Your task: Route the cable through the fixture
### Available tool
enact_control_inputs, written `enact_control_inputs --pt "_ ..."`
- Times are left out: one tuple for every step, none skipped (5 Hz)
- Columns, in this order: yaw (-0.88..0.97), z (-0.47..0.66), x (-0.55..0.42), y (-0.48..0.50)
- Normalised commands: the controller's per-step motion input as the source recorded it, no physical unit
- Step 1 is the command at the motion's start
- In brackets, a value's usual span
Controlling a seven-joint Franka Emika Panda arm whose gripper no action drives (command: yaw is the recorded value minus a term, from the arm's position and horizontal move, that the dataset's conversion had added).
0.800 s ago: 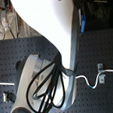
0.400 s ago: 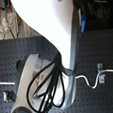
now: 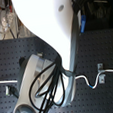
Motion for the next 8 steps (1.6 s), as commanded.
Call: enact_control_inputs --pt "0.30 0.44 0.020 0.074" --pt "0.22 0.39 0.034 0.066" --pt "0.19 0.34 0.034 0.079" --pt "0.16 0.20 -0.029 0.107" --pt "0.21 0.12 -0.059 0.196" --pt "0.19 0.15 -0.075 0.226" --pt "0.15 0.17 -0.061 0.221" --pt "0.10 0.18 -0.054 0.232"
